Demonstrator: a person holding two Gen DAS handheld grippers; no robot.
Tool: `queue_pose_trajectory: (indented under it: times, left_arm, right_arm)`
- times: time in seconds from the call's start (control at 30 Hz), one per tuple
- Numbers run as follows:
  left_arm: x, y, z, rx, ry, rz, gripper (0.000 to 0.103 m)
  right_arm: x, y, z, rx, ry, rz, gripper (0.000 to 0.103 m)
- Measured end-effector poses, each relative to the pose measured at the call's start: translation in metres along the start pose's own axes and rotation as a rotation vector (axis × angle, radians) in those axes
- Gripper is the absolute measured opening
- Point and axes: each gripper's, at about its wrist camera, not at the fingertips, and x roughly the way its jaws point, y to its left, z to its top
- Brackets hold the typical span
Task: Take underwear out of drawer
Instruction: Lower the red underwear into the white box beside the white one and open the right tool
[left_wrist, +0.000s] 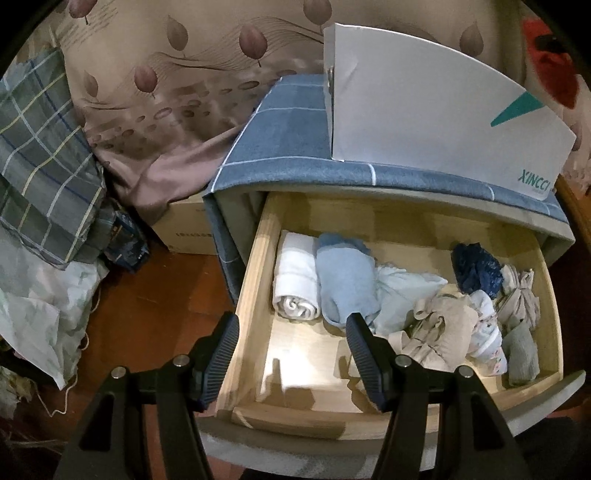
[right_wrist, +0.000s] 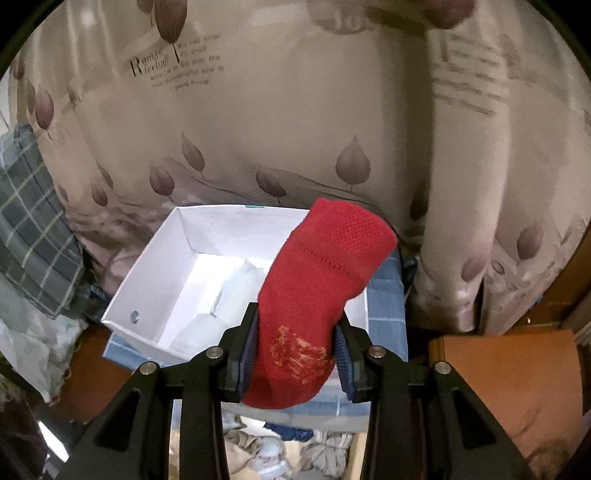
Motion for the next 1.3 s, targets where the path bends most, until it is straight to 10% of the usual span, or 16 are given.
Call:
queue_pose_trajectory:
  times: [0.53,1.3]
  left_arm:
    - [-0.002,0.003,0.0,-0.015,-0.018,-0.019,0.062]
    - [-0.001,0.004,0.001,-0.025,-0.009,-0.024,0.062]
  right_arm:
    - [0.107,0.017,0.004,-0.054,0.204,-0.057,0.035]
    - [0.136,0.026,-0.01,-0.079,0.238,-0.08,0.039]
